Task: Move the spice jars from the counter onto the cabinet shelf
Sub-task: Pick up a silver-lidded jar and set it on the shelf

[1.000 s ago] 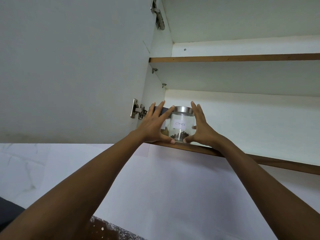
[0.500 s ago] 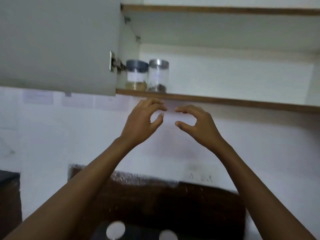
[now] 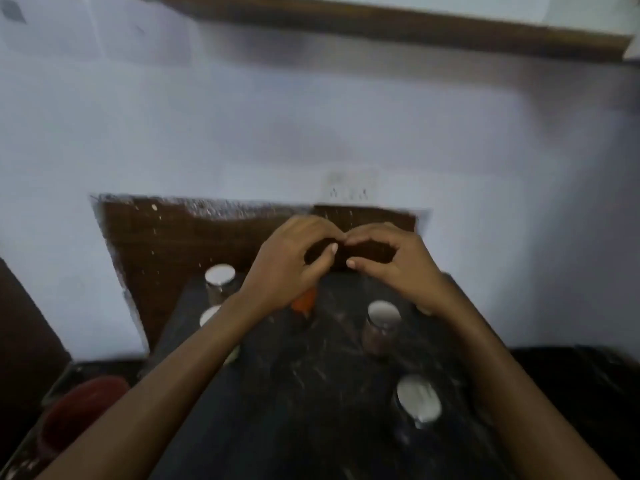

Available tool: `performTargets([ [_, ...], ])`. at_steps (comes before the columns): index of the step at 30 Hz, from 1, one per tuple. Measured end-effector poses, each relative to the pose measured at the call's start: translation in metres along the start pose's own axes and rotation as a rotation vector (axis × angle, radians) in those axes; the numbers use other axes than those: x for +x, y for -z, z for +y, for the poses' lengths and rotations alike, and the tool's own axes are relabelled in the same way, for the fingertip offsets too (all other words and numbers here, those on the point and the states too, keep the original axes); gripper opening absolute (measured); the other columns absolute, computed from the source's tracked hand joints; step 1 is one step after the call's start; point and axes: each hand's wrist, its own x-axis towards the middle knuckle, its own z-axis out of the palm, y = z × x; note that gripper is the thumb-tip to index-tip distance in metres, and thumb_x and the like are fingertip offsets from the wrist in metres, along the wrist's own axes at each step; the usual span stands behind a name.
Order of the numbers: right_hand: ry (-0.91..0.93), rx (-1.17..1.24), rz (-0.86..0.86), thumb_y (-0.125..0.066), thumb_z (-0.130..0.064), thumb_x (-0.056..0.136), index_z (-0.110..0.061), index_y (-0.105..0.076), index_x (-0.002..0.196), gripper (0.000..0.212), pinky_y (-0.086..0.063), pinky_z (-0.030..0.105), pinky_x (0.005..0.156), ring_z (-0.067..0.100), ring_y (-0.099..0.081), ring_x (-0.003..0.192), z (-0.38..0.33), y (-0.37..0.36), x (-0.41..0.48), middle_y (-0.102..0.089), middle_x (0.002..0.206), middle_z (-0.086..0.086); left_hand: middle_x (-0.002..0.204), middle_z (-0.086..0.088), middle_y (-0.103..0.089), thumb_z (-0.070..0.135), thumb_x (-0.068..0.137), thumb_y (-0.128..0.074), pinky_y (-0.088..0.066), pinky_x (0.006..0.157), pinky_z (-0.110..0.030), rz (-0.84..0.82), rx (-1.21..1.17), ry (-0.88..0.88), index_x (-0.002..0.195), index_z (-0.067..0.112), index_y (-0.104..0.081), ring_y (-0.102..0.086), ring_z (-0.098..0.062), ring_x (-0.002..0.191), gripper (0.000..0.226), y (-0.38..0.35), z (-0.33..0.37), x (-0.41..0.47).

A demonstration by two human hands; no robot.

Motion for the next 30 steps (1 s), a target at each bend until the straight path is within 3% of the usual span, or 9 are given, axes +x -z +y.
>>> performTargets([
  [4, -0.285, -0.031, -0.12, -0.072, -0.01, 0.078, -0.011, -0.069, 0.104, 0.026, -0.042, 0.005, 0.082, 0.003, -0.06, 0.095, 0.029, 0.001, -0.072, -0.065, 0.1, -0.005, 0.106, 0.002, -0.065, 0.029, 0.089, -0.048, -0.042, 0.085, -0.024, -0.285, -0.065, 0.112, 0.106, 0.018, -0.065, -0.055, -0.011, 0.1, 0.026, -0.045, 0.013, -0.052],
  [8, -0.518, -0.053, -0.206, -0.068, -0.004, 0.079, -0.01, -0.067, 0.103, 0.025, -0.048, 0.02, 0.09, 0.012, -0.06, 0.1, 0.079, 0.002, -0.146, -0.065, 0.107, 0.003, 0.116, 0.002, -0.06, 0.021, 0.092, -0.054, -0.037, 0.093, -0.022, -0.58, -0.161, 0.266, 0.113, 0.021, -0.061, -0.051, -0.009, 0.109, 0.023, -0.1, 0.021, -0.102],
  [11, -0.605, -0.16, -0.231, -0.069, -0.001, 0.077, -0.007, -0.067, 0.105, 0.029, -0.046, 0.027, 0.092, 0.022, -0.058, 0.106, 0.118, 0.001, -0.189, -0.062, 0.111, 0.008, 0.12, 0.001, -0.059, 0.018, 0.09, -0.057, -0.043, 0.098, -0.035, -0.732, -0.226, 0.356, 0.116, 0.021, -0.061, -0.052, -0.013, 0.111, 0.028, -0.141, 0.028, -0.126],
  [13, -0.643, -0.205, -0.261, -0.075, -0.006, 0.073, -0.009, -0.064, 0.113, 0.041, -0.04, 0.036, 0.101, 0.025, -0.052, 0.115, 0.144, -0.004, -0.211, -0.057, 0.119, 0.01, 0.129, -0.005, -0.052, 0.011, 0.085, -0.061, -0.041, 0.102, -0.04, -0.811, -0.28, 0.39, 0.127, 0.018, -0.054, -0.049, -0.018, 0.117, 0.043, -0.163, 0.034, -0.137],
  [17, -0.803, -0.113, -0.292, -0.083, -0.019, 0.066, -0.016, -0.038, 0.139, 0.085, -0.026, 0.043, 0.113, 0.025, -0.028, 0.136, 0.175, -0.022, -0.238, -0.032, 0.145, 0.01, 0.152, -0.009, -0.016, 0.006, 0.077, -0.069, -0.03, 0.108, -0.032, -0.988, -0.307, 0.535, 0.149, 0.022, -0.015, -0.029, -0.027, 0.136, 0.092, -0.202, 0.045, -0.148],
  [21, -0.772, -0.011, -0.239, -0.085, -0.02, 0.062, -0.015, -0.026, 0.144, 0.102, -0.026, 0.042, 0.113, 0.023, -0.024, 0.139, 0.191, -0.044, -0.244, -0.027, 0.15, 0.009, 0.155, -0.011, -0.016, 0.008, 0.073, -0.073, -0.025, 0.113, -0.037, -1.001, -0.284, 0.608, 0.15, 0.021, -0.002, -0.021, -0.028, 0.142, 0.105, -0.227, 0.054, -0.155],
  [26, -0.747, 0.111, -0.139, -0.084, -0.014, 0.064, -0.016, -0.031, 0.143, 0.095, -0.032, 0.035, 0.11, 0.016, -0.036, 0.133, 0.198, -0.052, -0.243, -0.037, 0.147, 0.003, 0.152, -0.007, -0.029, 0.013, 0.077, -0.069, -0.032, 0.107, -0.035, -0.874, -0.248, 0.657, 0.149, 0.028, -0.008, -0.033, -0.025, 0.137, 0.095, -0.233, 0.06, -0.159],
  [28, -0.738, 0.172, -0.123, -0.084, -0.013, 0.064, -0.017, -0.035, 0.142, 0.092, -0.036, 0.024, 0.104, 0.012, -0.039, 0.129, 0.194, -0.045, -0.238, -0.04, 0.144, 0.0, 0.149, -0.007, -0.034, 0.011, 0.076, -0.071, -0.035, 0.105, -0.031, -0.819, -0.329, 0.694, 0.148, 0.03, -0.003, -0.039, -0.024, 0.133, 0.1, -0.229, 0.058, -0.156],
  [30, -0.725, 0.215, -0.129, -0.083, -0.015, 0.065, -0.018, -0.04, 0.138, 0.085, -0.036, 0.01, 0.092, 0.008, -0.043, 0.123, 0.186, -0.029, -0.223, -0.045, 0.136, -0.004, 0.151, -0.005, -0.033, 0.012, 0.075, -0.074, -0.039, 0.107, -0.036, -0.754, -0.439, 0.714, 0.147, 0.037, 0.002, -0.044, -0.021, 0.13, 0.107, -0.217, 0.057, -0.148],
])
